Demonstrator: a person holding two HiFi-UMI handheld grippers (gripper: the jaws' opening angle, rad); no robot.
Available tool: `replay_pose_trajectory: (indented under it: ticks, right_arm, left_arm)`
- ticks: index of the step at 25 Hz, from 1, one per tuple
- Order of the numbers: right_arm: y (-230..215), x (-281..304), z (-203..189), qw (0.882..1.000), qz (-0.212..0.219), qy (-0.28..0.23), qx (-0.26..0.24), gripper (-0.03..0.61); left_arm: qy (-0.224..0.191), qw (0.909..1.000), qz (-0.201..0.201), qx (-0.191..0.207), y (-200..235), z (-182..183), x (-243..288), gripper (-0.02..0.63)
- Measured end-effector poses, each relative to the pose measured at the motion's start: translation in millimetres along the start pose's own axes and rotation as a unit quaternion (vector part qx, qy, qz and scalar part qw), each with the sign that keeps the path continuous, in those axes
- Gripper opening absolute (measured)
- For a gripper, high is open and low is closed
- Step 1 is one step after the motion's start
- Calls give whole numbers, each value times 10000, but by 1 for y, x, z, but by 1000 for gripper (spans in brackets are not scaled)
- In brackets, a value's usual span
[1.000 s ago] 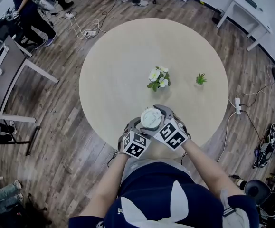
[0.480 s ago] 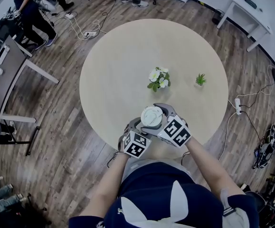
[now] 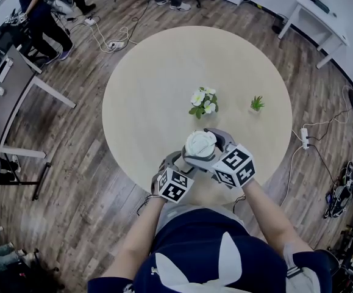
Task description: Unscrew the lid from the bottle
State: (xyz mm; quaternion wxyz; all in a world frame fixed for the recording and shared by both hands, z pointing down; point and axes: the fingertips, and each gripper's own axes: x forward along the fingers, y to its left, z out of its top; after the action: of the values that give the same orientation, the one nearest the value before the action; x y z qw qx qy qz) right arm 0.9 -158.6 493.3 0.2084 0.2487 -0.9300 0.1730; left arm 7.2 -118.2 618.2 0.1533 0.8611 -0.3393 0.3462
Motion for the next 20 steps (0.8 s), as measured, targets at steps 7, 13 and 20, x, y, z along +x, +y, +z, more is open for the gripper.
replay_pose_trajectory:
  ticks: [7,13,20]
  right_arm:
    - [-7,-11,11,9991,-172,-276,282,465]
    - [-10,-22,17,9977,-317,-471,378,465]
    - [-17,-36,21,9948,-552,-657,547,465]
  left_arm:
    - [10,10000,13,-3,2,-1,1,308]
    - [19,10000,22,-10,1,-1,1,308]
    - [-1,10000,18,-4,1,-1,0,308]
